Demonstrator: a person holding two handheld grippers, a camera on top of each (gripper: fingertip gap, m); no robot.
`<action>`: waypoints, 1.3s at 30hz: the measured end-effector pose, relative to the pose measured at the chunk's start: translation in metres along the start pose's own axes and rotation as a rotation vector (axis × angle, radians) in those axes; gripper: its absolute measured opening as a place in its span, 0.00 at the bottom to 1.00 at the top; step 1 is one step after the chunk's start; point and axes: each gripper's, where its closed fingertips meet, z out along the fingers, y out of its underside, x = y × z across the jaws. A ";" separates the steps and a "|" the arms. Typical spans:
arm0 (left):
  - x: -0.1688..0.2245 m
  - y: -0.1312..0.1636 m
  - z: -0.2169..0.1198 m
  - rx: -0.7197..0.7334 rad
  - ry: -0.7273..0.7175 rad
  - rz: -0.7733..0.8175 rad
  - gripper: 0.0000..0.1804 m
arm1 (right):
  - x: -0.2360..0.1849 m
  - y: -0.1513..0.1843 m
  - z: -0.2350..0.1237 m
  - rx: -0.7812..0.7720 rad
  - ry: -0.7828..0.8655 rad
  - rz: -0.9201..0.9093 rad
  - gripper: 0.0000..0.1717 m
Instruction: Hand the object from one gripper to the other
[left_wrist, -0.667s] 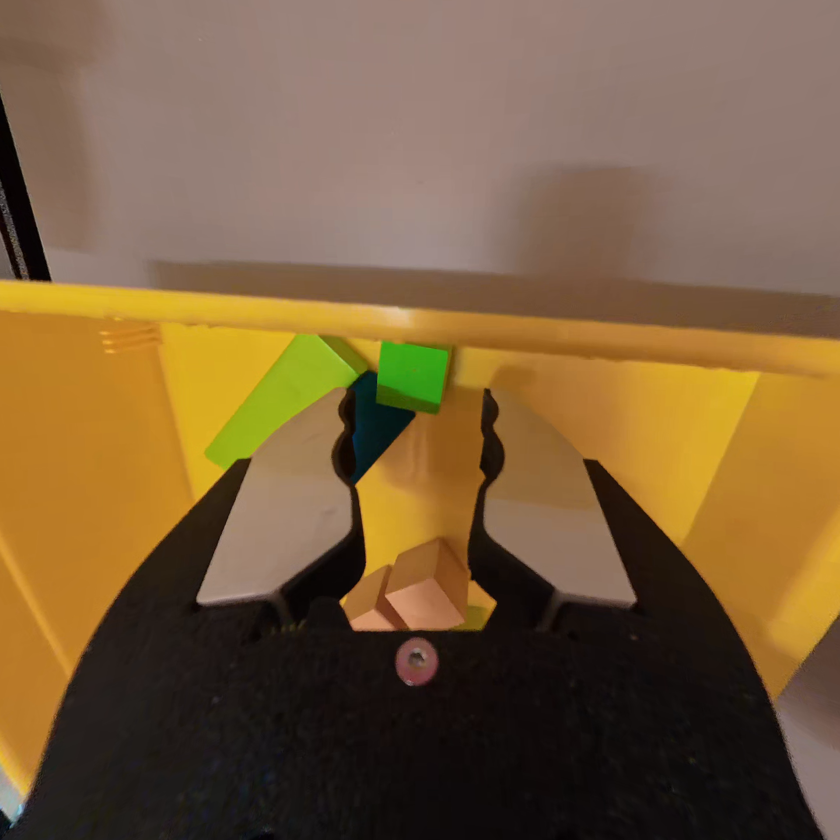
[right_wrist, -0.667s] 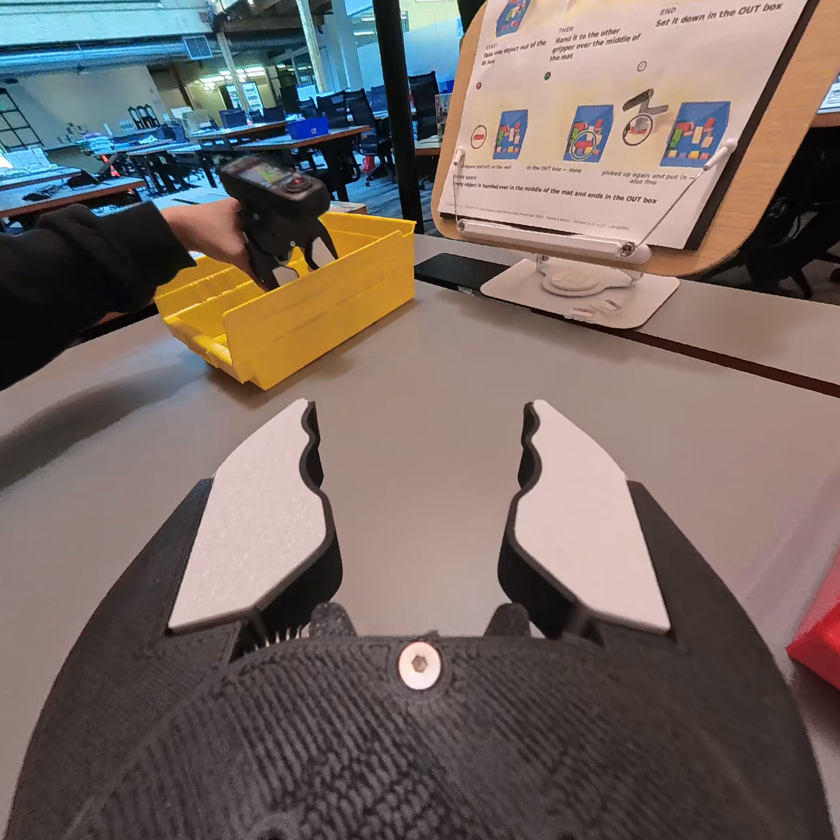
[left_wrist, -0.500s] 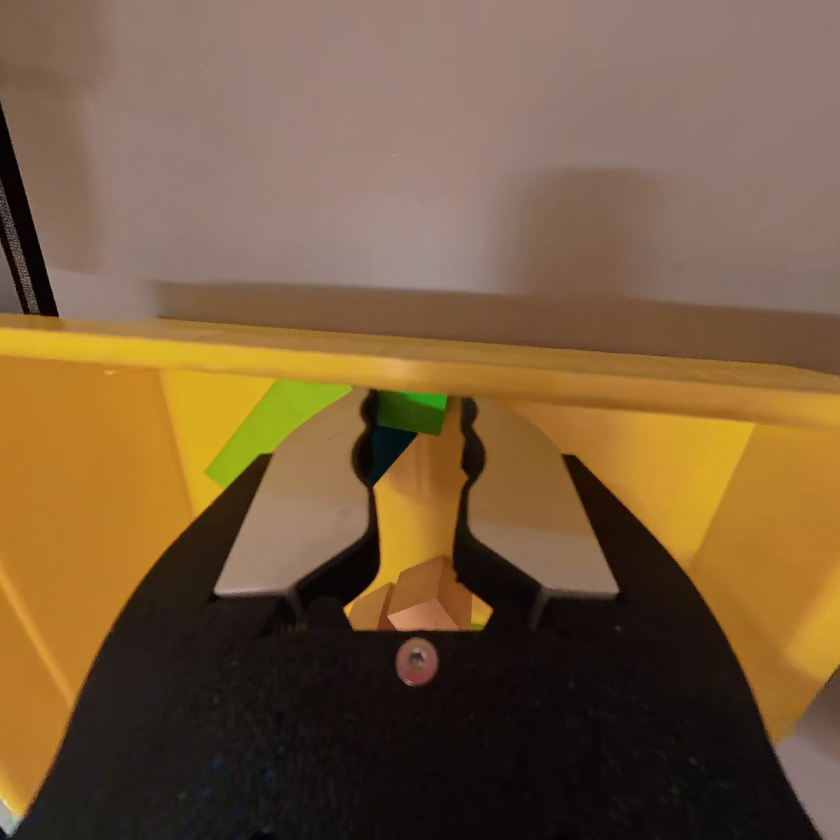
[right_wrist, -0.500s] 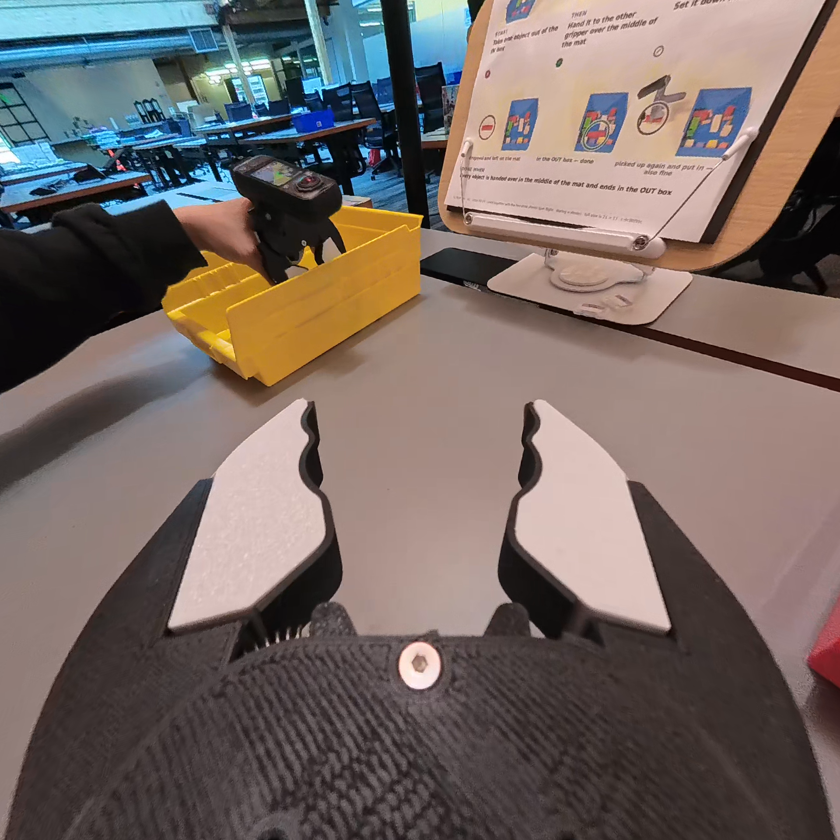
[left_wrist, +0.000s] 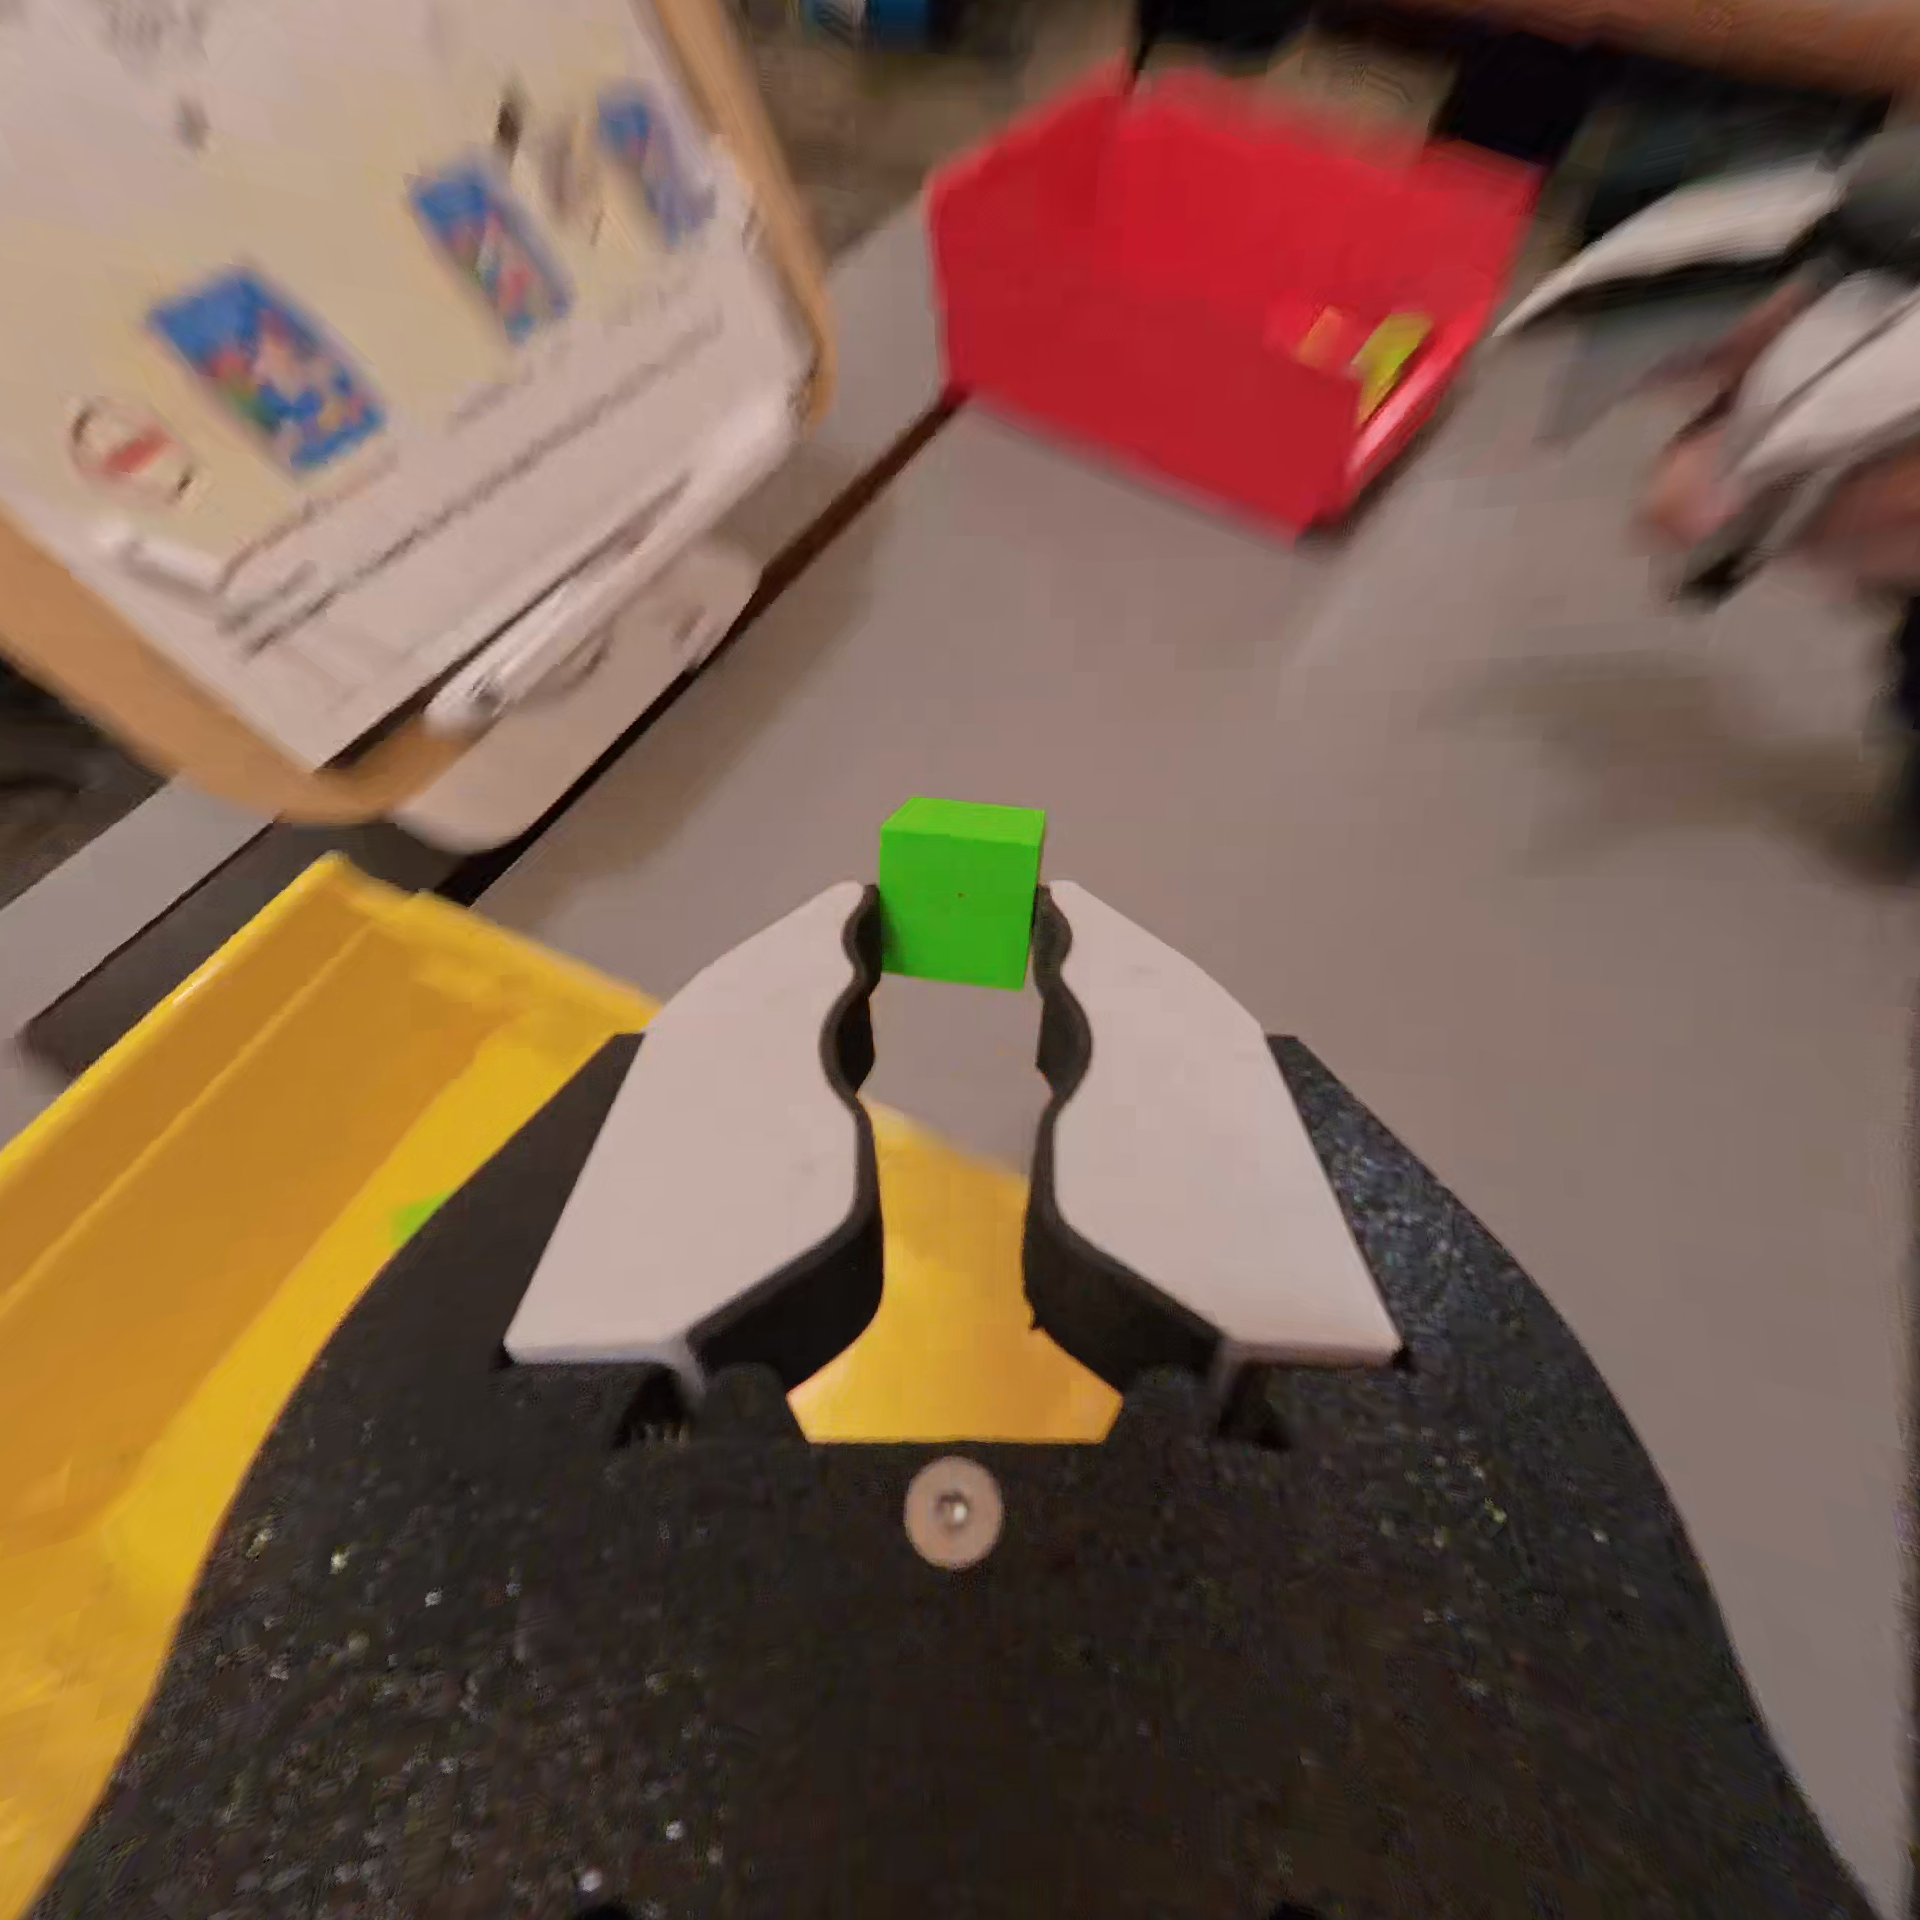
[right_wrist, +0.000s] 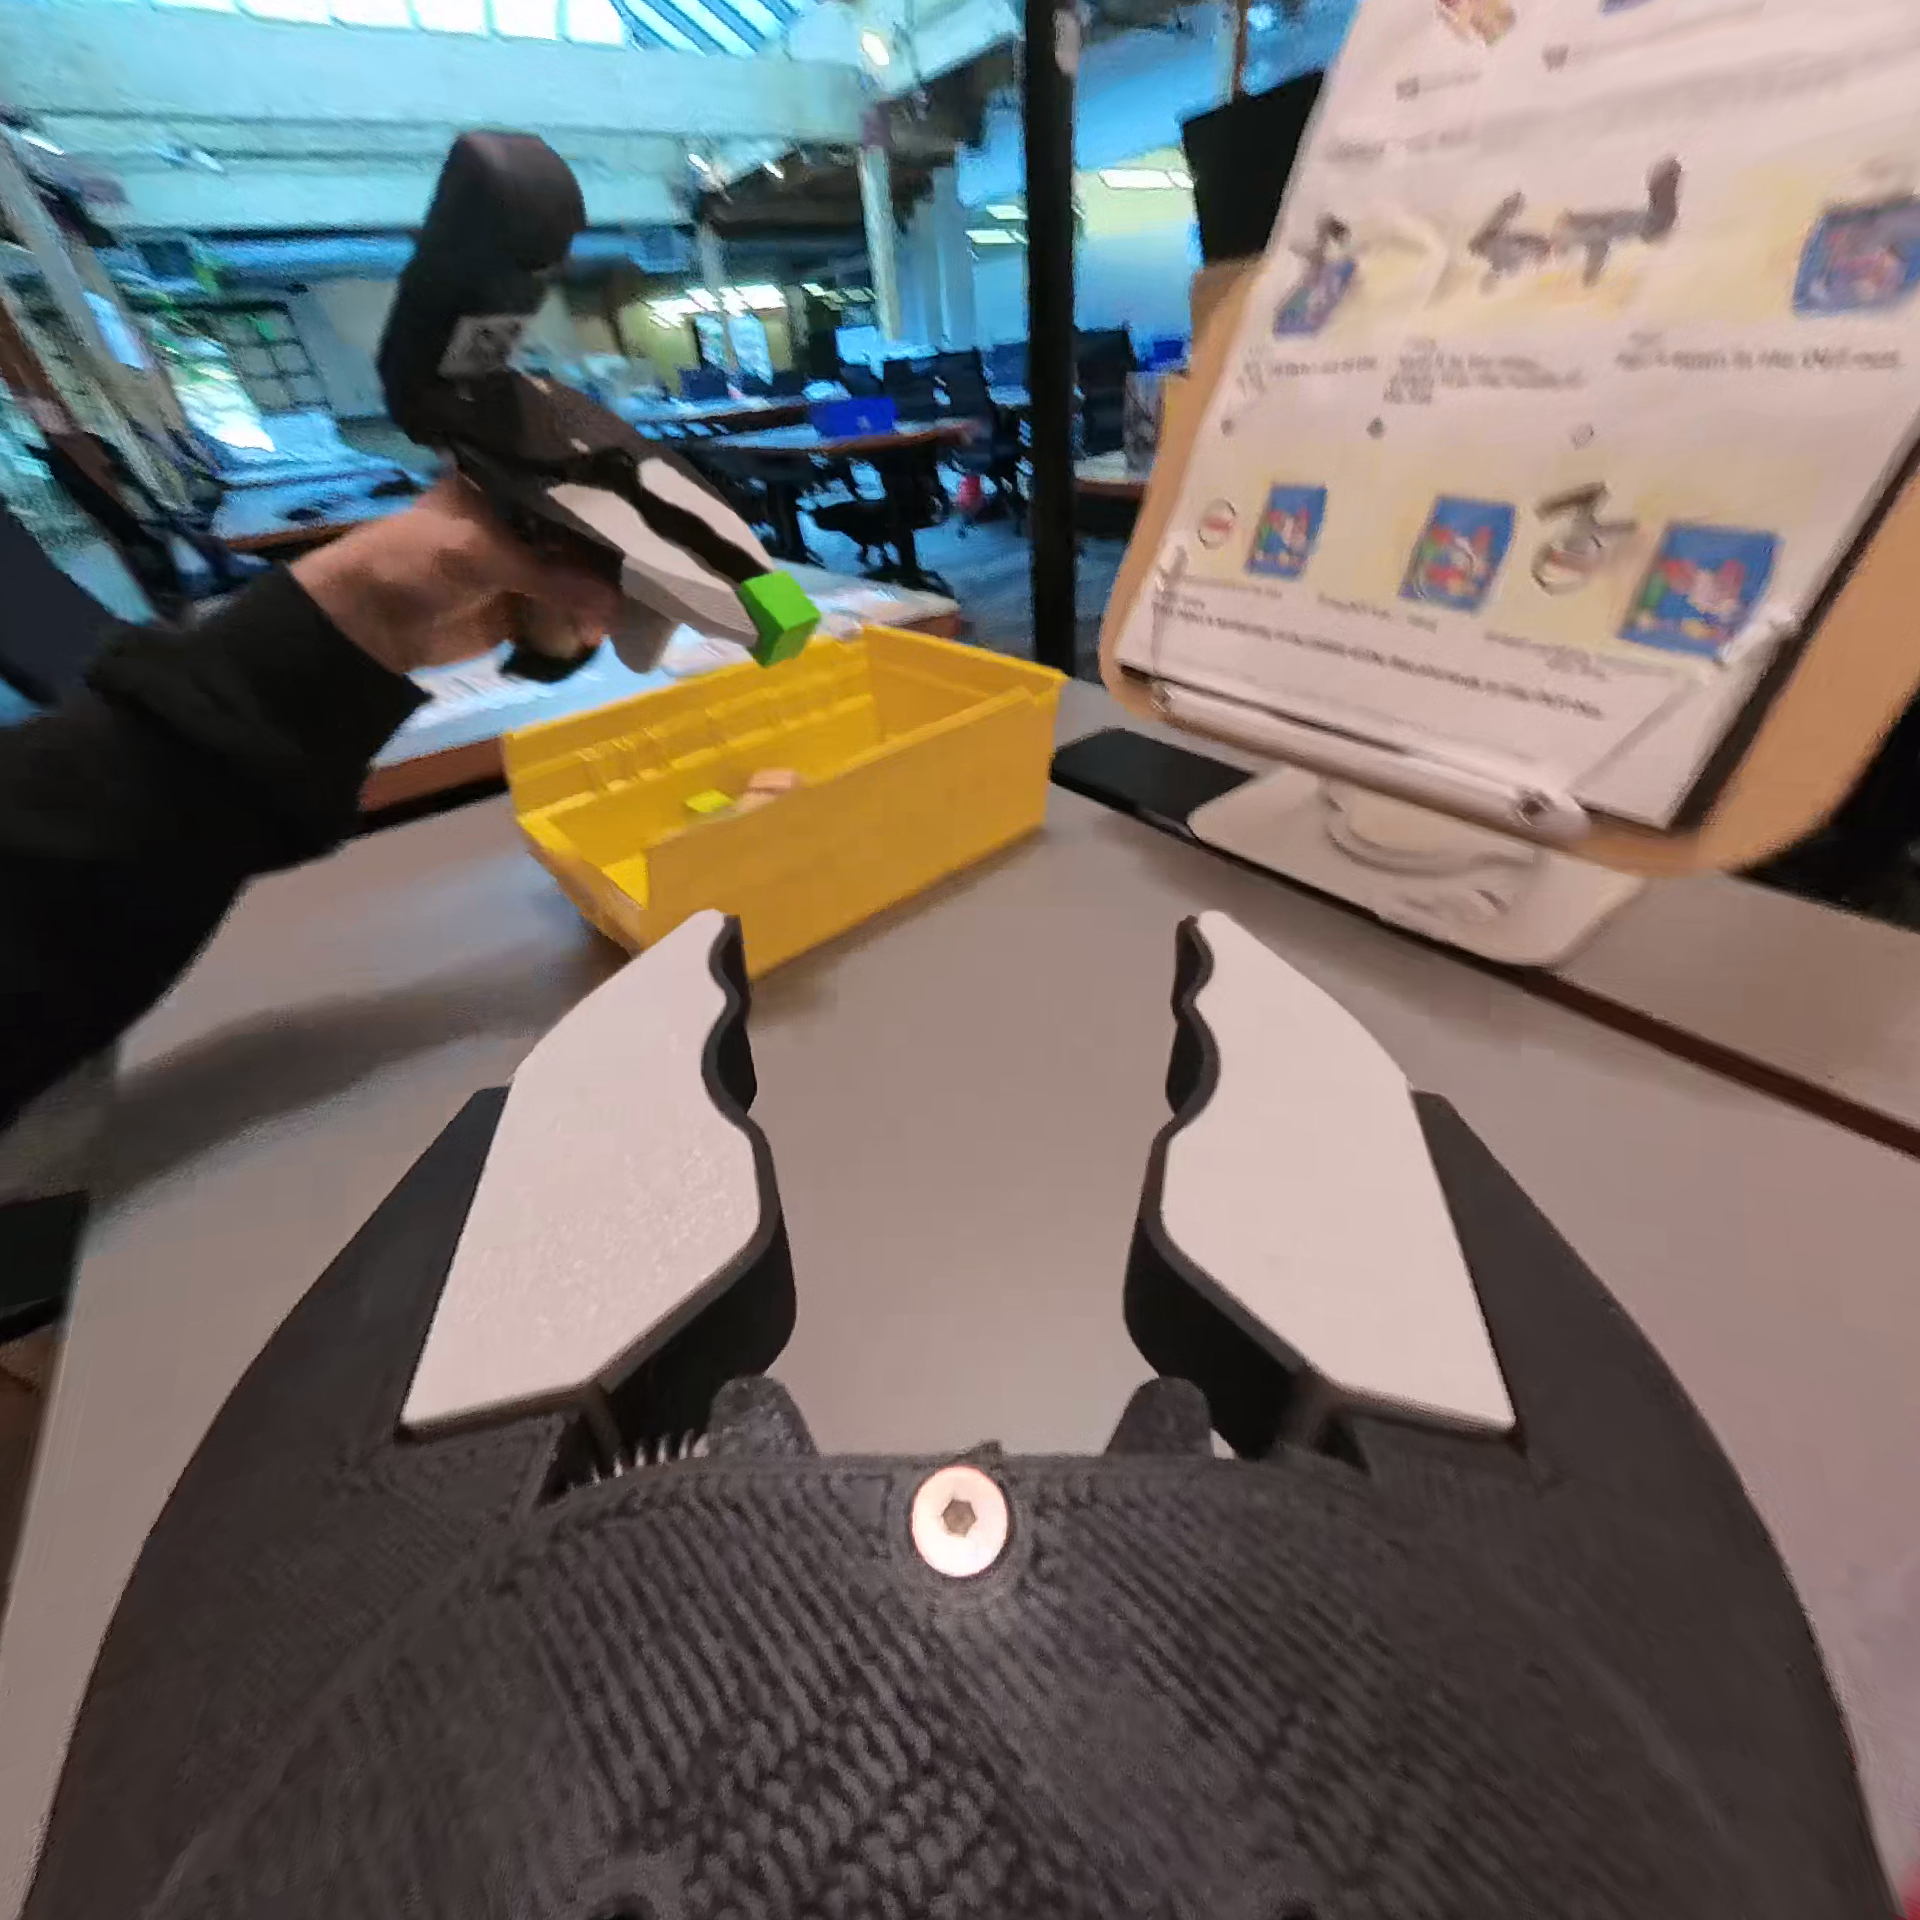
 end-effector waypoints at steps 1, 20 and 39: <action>0.021 -0.018 -0.003 0.099 0.052 -0.032 0.15 | -0.007 -0.010 0.004 0.027 -0.046 -0.004 0.44; 0.204 -0.091 0.043 0.501 0.370 0.024 0.15 | -0.077 -0.056 -0.001 0.221 -0.465 0.052 0.24; 0.184 -0.074 0.060 0.441 0.180 0.012 0.28 | -0.078 -0.053 0.015 0.162 -0.513 -0.008 0.15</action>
